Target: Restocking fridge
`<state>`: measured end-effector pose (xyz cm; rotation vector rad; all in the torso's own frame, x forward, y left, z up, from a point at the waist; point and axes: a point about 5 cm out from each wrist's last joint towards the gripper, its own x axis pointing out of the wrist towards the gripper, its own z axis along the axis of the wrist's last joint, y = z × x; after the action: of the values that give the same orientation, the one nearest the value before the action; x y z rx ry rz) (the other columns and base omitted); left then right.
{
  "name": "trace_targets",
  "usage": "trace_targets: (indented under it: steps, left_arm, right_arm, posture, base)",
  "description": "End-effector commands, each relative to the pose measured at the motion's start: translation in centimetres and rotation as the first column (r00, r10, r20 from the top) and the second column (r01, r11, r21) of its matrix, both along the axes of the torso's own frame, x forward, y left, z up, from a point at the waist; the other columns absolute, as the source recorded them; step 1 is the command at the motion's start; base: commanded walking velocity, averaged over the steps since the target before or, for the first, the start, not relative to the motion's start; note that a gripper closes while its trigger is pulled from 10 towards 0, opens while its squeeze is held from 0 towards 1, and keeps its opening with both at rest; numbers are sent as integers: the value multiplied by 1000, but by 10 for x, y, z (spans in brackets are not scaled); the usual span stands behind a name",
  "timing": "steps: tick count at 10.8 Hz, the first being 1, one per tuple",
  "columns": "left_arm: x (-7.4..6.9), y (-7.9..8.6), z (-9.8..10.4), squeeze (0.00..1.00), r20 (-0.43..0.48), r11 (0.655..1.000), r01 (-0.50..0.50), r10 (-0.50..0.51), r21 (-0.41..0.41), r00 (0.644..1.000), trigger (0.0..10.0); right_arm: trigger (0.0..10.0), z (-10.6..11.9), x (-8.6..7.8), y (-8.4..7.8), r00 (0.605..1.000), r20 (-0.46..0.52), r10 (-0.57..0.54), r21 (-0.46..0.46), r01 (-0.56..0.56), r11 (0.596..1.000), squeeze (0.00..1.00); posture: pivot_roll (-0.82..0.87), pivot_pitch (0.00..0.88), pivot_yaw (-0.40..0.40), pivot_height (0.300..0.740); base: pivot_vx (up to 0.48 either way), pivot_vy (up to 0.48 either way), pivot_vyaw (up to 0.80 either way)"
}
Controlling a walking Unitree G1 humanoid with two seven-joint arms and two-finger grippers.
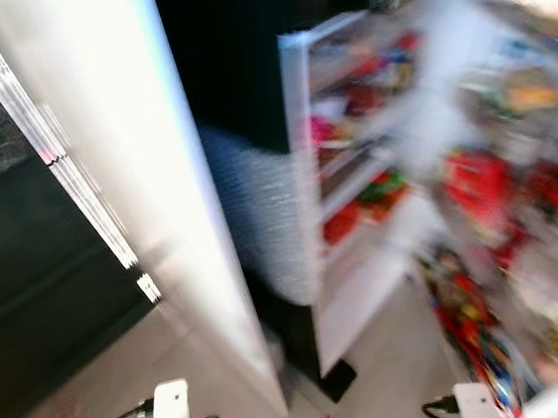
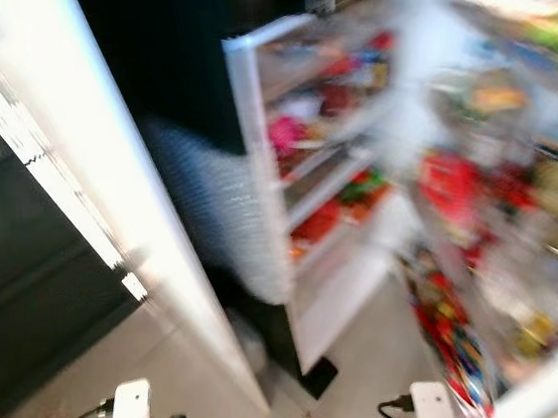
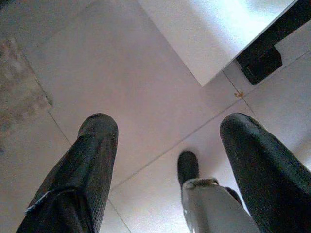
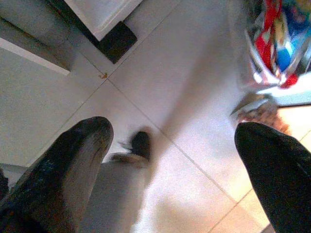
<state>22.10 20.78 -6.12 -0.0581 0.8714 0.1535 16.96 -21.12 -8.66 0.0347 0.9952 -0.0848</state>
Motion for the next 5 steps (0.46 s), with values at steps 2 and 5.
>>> trace_targets:
  steps: [2, 5]
  left_arm:
    - [-3, -1, -2, 0, -15, 1000, -16, 16, -11, 1000, 10000]
    - [-3, -1, -2, 0, -17, 1000, 6, -6, 0, 1000, 10000]
  right_arm:
    - [10000, 0, -1, -4, 1000, 4, -16, -18, 16, 1000, 0]
    - [10000, 1, -1, -5, 998, 23, -65, -25, 66, 997, 0]
  posture:
    - [22, 0, 72, 740]
    - [21, 0, 70, 740]
  base:
    - [0, 0, -381]
    - [0, 0, -779]
